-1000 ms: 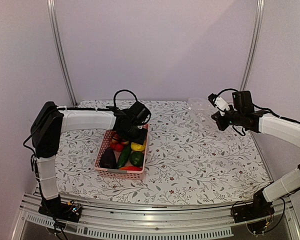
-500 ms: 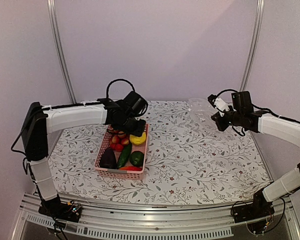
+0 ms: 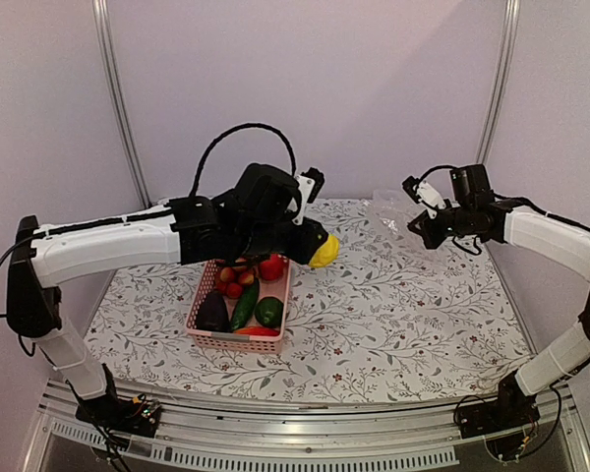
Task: Place the food in the zip-top bag and seal the zipper
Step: Place the fake fruit in the zipper food storage bag.
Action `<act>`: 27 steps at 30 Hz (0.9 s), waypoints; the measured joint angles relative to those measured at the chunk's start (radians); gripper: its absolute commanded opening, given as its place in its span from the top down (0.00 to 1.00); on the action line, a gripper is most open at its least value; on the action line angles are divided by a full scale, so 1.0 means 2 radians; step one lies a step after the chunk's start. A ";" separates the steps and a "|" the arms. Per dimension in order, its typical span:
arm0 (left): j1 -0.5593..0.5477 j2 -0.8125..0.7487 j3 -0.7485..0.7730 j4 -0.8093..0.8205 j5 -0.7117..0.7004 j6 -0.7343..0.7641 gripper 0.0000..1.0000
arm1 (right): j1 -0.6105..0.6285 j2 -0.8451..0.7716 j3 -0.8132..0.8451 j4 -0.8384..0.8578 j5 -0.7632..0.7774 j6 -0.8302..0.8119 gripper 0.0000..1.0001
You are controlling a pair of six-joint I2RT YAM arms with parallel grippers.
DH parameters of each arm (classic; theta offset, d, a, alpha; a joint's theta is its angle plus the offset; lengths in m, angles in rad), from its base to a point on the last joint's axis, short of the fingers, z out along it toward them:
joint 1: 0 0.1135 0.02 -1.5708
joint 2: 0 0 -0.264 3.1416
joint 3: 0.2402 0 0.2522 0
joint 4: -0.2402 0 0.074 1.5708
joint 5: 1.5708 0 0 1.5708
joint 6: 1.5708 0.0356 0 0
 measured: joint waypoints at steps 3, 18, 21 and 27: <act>-0.031 0.000 -0.008 0.048 0.001 0.013 0.79 | 0.001 0.000 0.019 -0.018 -0.020 0.009 1.00; -0.076 0.062 -0.040 0.383 0.008 0.048 0.86 | 0.008 0.017 0.097 -0.136 -0.116 0.059 1.00; -0.076 0.097 -0.039 0.440 -0.003 0.061 0.87 | 0.009 0.016 0.109 -0.154 -0.132 0.067 1.00; -0.076 0.172 -0.001 0.498 -0.029 0.096 0.88 | 0.009 0.011 0.132 -0.184 -0.154 0.081 1.00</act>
